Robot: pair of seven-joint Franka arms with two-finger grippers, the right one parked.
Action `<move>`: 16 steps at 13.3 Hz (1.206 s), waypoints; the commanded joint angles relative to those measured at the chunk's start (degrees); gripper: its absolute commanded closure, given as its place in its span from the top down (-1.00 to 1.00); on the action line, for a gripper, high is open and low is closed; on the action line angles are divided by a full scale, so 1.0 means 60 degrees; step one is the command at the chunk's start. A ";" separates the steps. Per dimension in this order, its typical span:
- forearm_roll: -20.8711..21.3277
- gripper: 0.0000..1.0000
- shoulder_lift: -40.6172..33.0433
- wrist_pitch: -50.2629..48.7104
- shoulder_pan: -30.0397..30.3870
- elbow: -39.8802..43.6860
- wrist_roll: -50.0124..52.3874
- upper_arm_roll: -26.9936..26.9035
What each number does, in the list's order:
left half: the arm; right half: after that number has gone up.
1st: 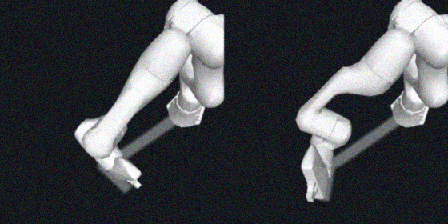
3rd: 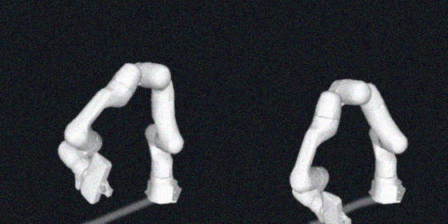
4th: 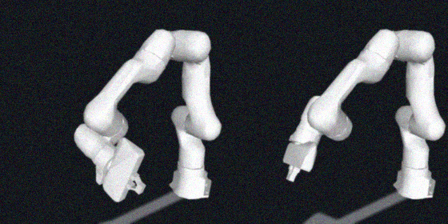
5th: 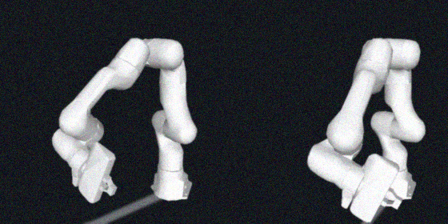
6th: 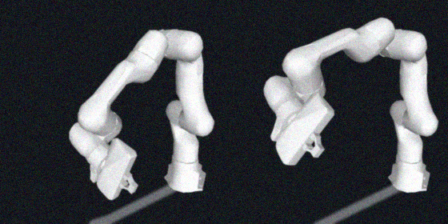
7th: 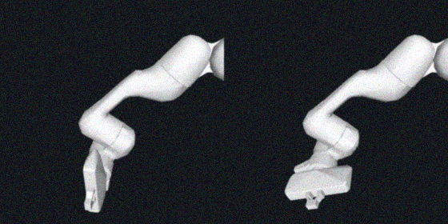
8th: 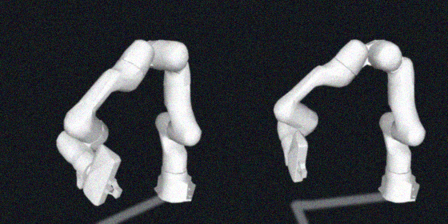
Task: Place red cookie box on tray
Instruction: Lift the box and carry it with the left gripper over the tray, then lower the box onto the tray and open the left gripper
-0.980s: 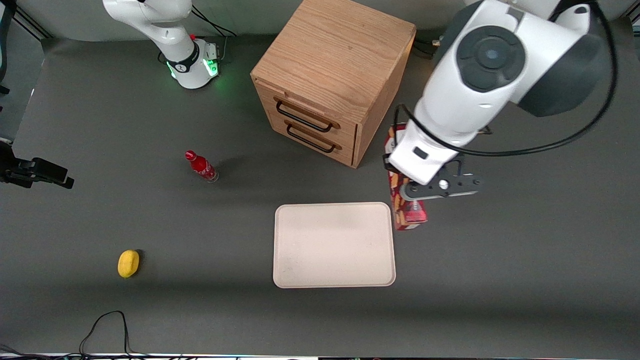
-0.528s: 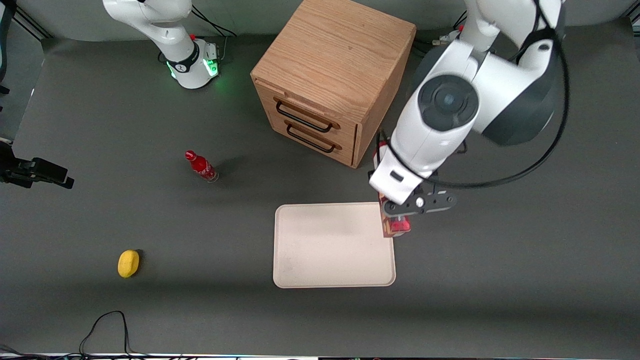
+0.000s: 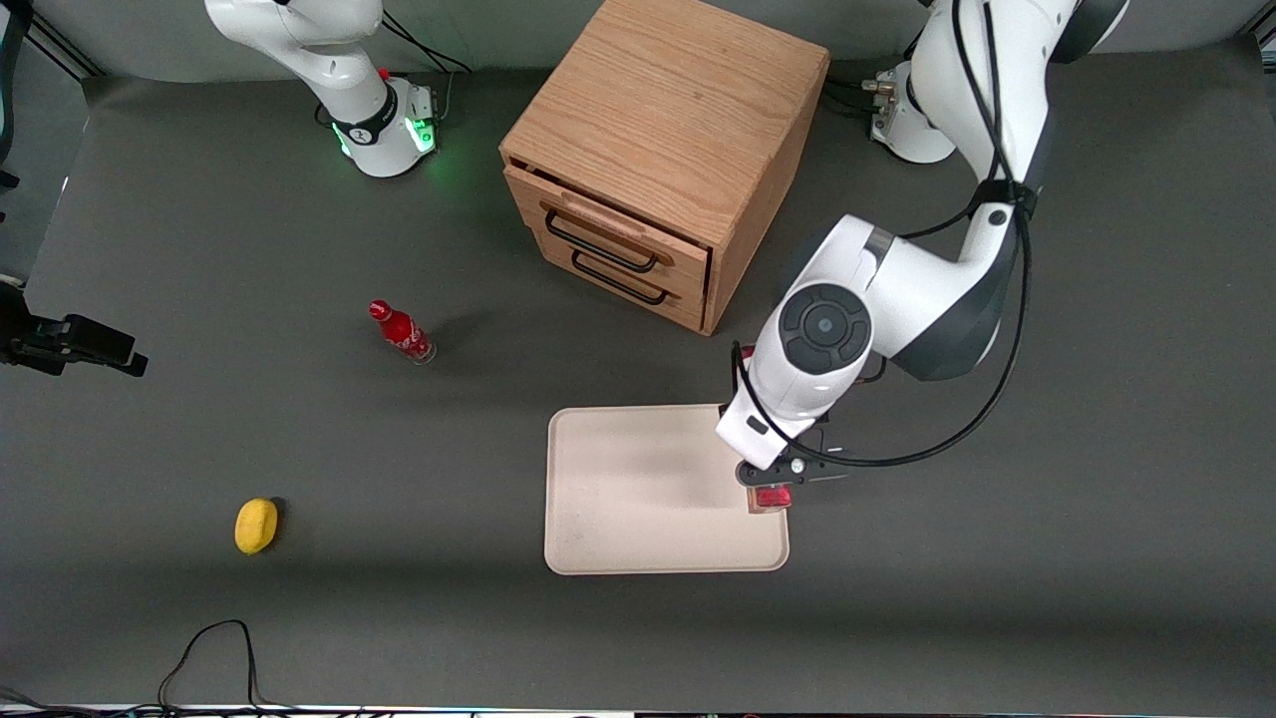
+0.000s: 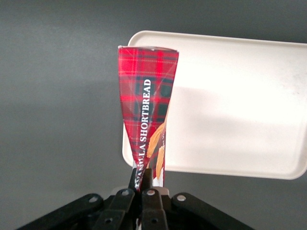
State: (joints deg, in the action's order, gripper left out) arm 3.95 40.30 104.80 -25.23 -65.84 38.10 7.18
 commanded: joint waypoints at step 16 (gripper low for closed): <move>0.0938 -0.13 0.0901 0.2749 0.0104 -0.1594 -0.0139 -0.0083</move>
State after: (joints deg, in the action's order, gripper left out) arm 8.60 45.84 120.07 -24.68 -74.80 37.52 6.73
